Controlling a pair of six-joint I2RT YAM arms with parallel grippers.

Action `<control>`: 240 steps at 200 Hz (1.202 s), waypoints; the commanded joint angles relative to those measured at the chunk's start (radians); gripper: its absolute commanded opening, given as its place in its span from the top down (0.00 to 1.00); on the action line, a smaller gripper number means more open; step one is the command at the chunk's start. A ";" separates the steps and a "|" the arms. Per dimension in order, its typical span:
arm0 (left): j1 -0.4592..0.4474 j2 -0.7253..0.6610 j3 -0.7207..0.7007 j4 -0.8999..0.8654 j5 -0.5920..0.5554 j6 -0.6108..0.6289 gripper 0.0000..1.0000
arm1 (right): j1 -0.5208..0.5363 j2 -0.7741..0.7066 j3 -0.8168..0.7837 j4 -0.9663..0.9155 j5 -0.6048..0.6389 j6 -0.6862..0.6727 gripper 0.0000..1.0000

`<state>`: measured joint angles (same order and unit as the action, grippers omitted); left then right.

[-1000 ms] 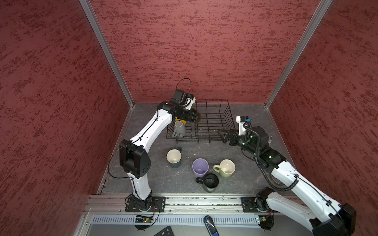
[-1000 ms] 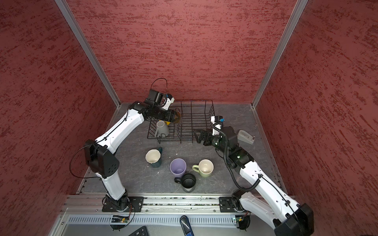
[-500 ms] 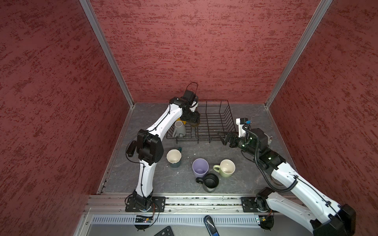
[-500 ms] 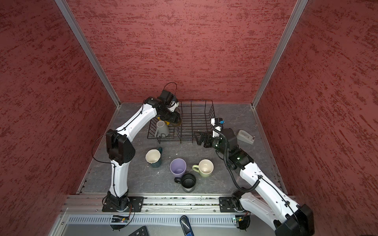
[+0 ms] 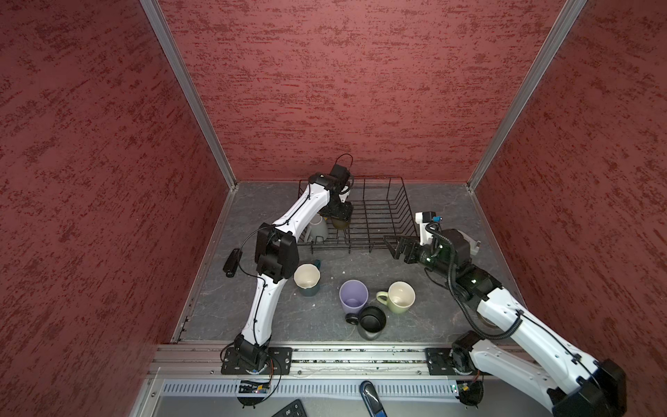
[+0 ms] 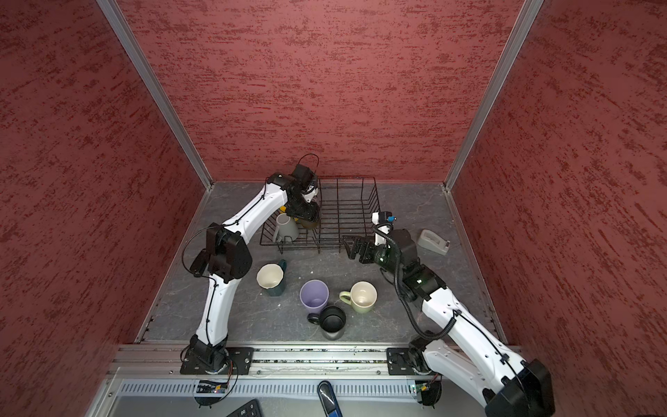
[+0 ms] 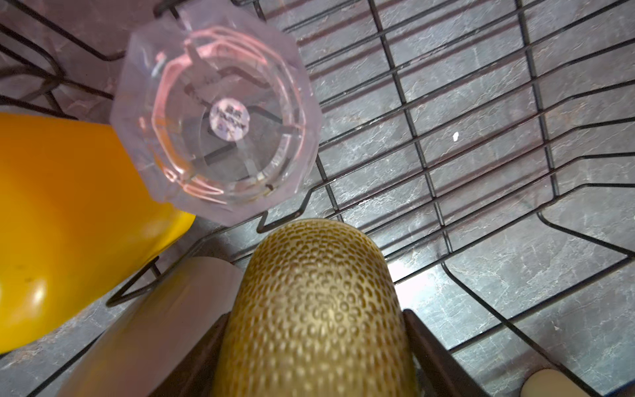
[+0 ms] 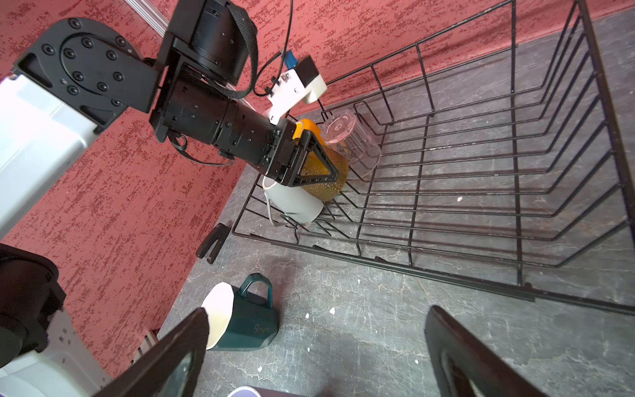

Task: Load cups into a dish rack
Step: Place the cup upside down at the dish rack.

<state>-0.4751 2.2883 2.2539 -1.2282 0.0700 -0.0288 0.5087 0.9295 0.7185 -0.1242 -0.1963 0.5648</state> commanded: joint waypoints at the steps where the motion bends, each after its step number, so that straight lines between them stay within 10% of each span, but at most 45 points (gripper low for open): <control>1: 0.000 0.033 0.034 -0.006 -0.007 0.010 0.90 | -0.006 0.004 -0.007 0.023 -0.008 0.014 0.01; 129: 0.009 0.126 0.058 -0.003 -0.022 -0.002 0.70 | -0.006 0.030 -0.006 0.029 -0.008 0.017 0.01; 240: 0.011 0.086 0.057 -0.013 -0.043 -0.002 0.22 | -0.006 0.089 0.031 0.038 -0.020 0.010 0.01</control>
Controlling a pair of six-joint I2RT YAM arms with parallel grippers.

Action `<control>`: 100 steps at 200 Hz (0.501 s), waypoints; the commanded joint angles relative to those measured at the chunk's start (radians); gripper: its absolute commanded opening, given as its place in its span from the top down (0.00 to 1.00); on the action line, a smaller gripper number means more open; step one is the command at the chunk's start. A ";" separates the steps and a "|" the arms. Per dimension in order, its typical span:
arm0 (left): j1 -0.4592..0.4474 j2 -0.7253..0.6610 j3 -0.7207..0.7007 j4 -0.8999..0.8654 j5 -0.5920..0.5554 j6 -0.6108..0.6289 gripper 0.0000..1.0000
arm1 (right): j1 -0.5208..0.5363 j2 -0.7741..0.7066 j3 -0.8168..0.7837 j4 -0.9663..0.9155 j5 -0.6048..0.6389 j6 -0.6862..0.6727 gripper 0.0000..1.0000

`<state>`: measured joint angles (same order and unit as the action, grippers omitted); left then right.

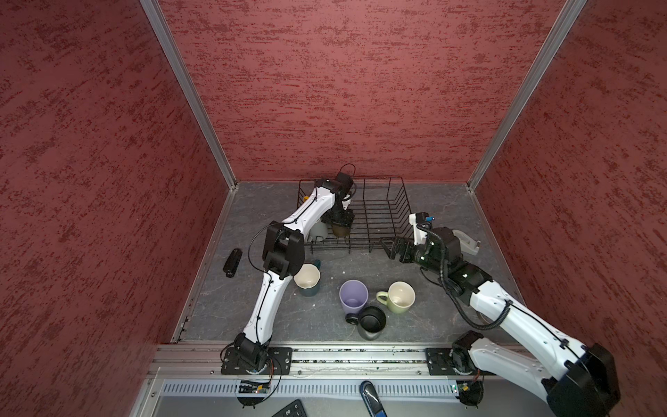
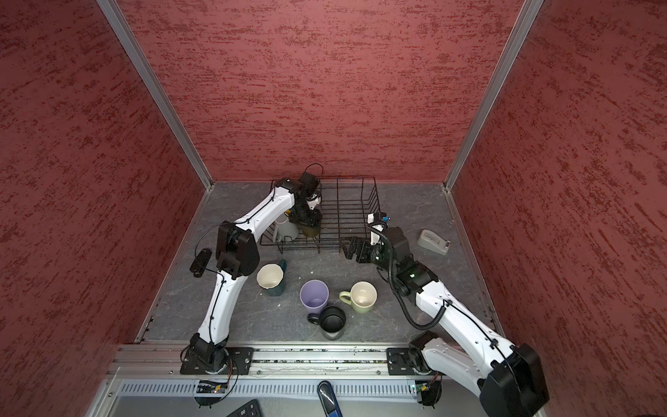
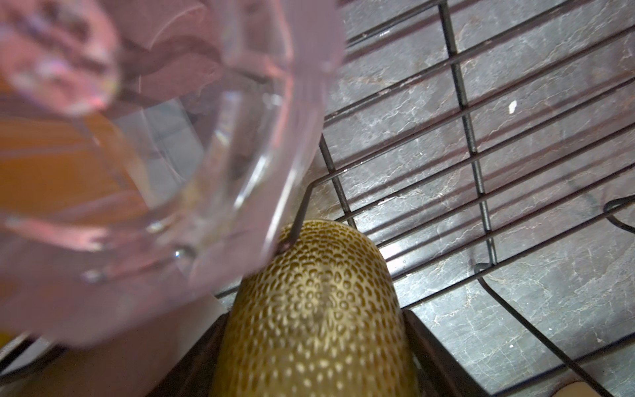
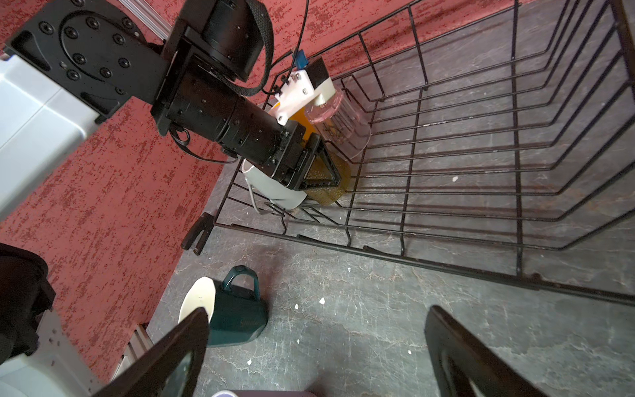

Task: Load cups into a dish rack
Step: Place the cup upside down at the dish rack.

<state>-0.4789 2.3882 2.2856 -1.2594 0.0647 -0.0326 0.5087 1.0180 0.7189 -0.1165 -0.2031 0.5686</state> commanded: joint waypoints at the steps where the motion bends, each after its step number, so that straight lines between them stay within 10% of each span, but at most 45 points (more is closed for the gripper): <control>1: 0.015 -0.014 0.026 0.018 -0.037 0.001 0.22 | -0.006 0.001 0.031 0.031 -0.012 0.006 0.01; 36: 0.014 -0.042 0.021 0.026 -0.022 -0.001 0.00 | -0.007 -0.005 0.035 0.019 -0.004 0.001 0.01; 100: 0.000 -0.155 0.016 0.050 -0.013 -0.011 0.01 | -0.007 -0.026 0.078 -0.066 0.050 -0.042 0.01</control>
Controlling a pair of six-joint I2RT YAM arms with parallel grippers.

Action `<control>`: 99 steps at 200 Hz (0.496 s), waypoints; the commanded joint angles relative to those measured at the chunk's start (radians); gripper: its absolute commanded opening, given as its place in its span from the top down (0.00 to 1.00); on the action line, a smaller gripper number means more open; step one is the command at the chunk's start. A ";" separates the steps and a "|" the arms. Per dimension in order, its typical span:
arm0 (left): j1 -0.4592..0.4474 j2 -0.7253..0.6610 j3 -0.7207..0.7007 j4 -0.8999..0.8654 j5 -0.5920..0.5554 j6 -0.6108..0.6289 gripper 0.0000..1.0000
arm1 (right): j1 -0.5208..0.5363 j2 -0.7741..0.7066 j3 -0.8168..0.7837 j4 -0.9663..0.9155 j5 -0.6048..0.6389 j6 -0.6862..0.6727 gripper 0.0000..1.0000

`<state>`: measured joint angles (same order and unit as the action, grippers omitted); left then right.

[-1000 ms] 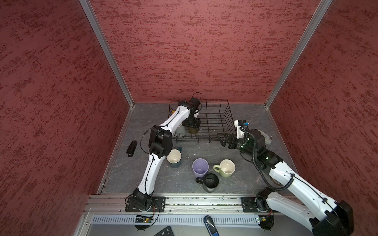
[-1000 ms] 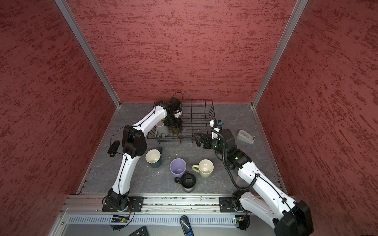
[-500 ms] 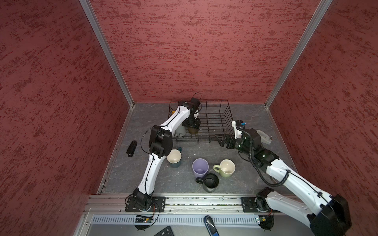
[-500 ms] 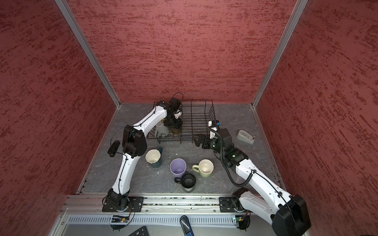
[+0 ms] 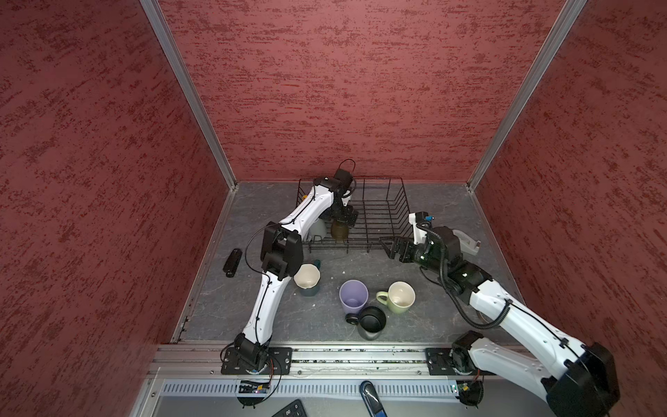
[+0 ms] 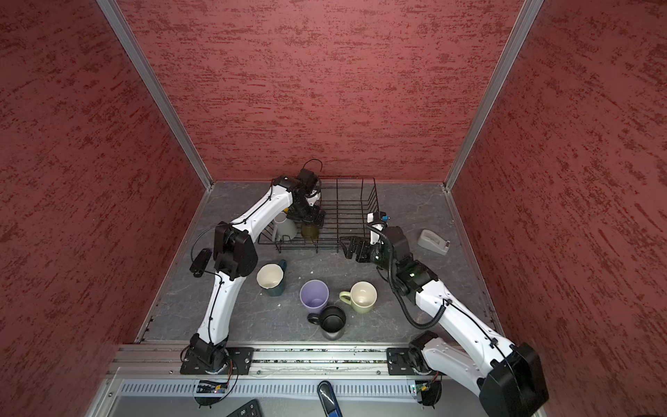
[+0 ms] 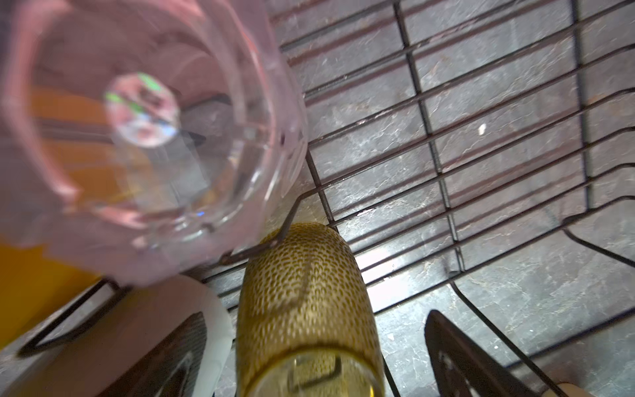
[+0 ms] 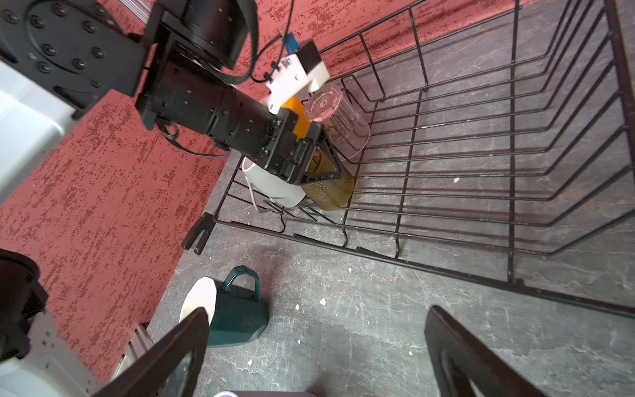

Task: Load cups into a dish rack
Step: Place the cup upside down at the dish rack.

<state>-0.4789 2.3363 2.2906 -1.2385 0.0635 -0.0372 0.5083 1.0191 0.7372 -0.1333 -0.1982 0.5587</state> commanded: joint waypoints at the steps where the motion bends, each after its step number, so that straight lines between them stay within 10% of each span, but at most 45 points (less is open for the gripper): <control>1: -0.001 -0.104 0.010 0.030 -0.011 -0.007 0.00 | -0.007 -0.028 0.062 -0.051 0.046 -0.034 0.02; 65: -0.016 -0.418 -0.196 0.297 0.008 -0.027 0.01 | -0.007 -0.071 0.116 -0.181 0.130 -0.083 0.07; 99: -0.013 -0.759 -0.628 0.763 -0.030 -0.004 0.01 | -0.009 -0.073 0.139 -0.250 0.153 -0.092 0.11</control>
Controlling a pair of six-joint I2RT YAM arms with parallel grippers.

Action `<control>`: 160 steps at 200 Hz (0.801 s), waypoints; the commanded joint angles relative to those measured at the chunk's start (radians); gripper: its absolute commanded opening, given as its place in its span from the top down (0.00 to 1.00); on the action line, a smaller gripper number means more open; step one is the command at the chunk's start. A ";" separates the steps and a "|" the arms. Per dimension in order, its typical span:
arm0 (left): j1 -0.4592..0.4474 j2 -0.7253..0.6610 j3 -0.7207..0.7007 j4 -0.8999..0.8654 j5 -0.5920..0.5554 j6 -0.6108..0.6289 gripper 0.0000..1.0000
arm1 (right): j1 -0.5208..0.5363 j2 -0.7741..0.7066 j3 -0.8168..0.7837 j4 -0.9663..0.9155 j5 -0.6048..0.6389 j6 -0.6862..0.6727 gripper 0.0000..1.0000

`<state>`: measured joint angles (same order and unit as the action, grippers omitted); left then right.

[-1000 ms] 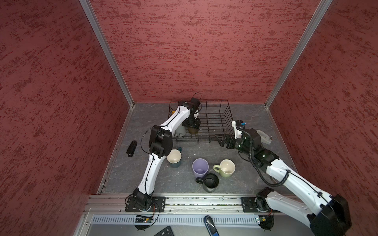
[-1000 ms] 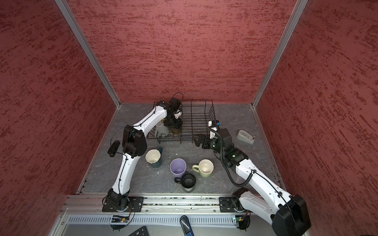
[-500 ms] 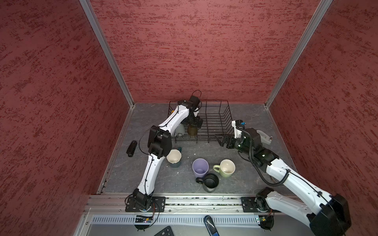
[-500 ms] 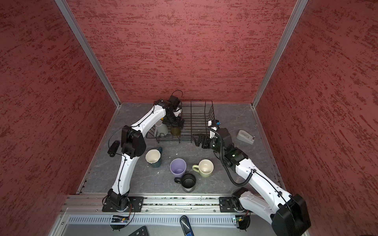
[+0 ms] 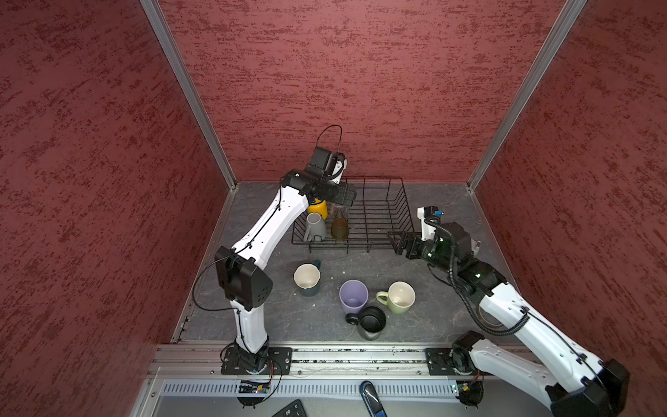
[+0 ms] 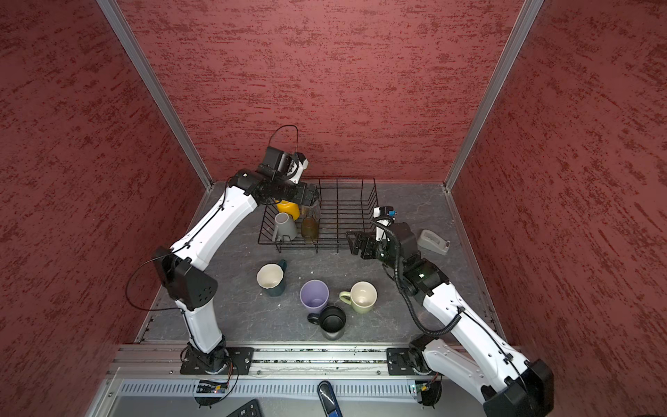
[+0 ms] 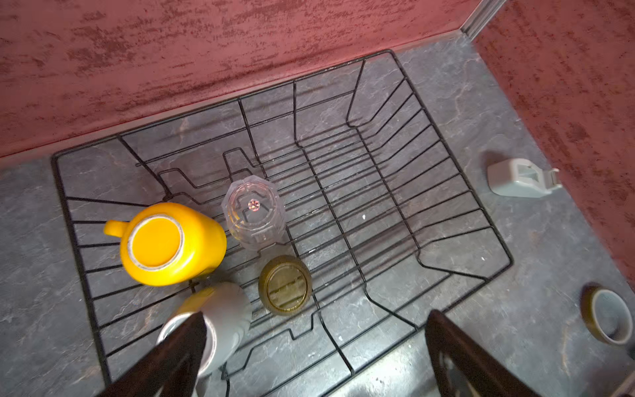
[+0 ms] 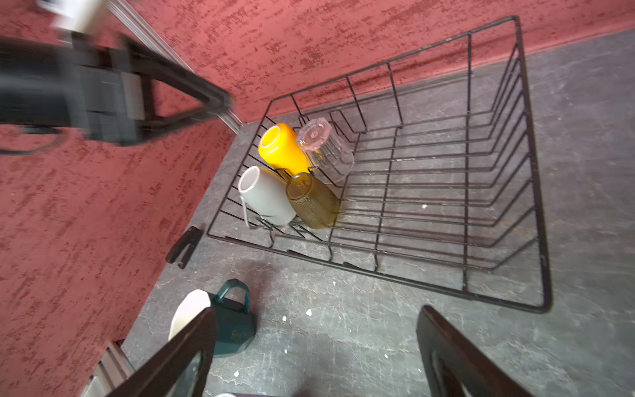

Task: Load cups into a dish rack
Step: Place the cup upside down at the dish rack.

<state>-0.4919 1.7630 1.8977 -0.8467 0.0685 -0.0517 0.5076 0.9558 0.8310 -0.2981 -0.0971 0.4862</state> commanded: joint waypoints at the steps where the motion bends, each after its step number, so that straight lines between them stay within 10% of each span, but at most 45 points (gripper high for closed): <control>1: 0.000 -0.200 -0.252 0.389 -0.040 0.010 0.01 | -0.008 -0.009 0.047 -0.088 0.052 -0.019 0.12; 36: 0.088 -0.552 -0.695 0.796 0.061 -0.059 0.00 | -0.008 0.013 0.100 -0.244 0.063 -0.027 0.19; 160: 0.337 -0.853 -0.921 0.635 0.125 -0.038 0.00 | 0.059 -0.076 -0.022 -0.685 0.087 0.169 0.47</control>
<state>-0.1810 0.9592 0.9821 -0.2344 0.1677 -0.0761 0.5262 0.8890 0.8486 -0.9138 -0.0345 0.5652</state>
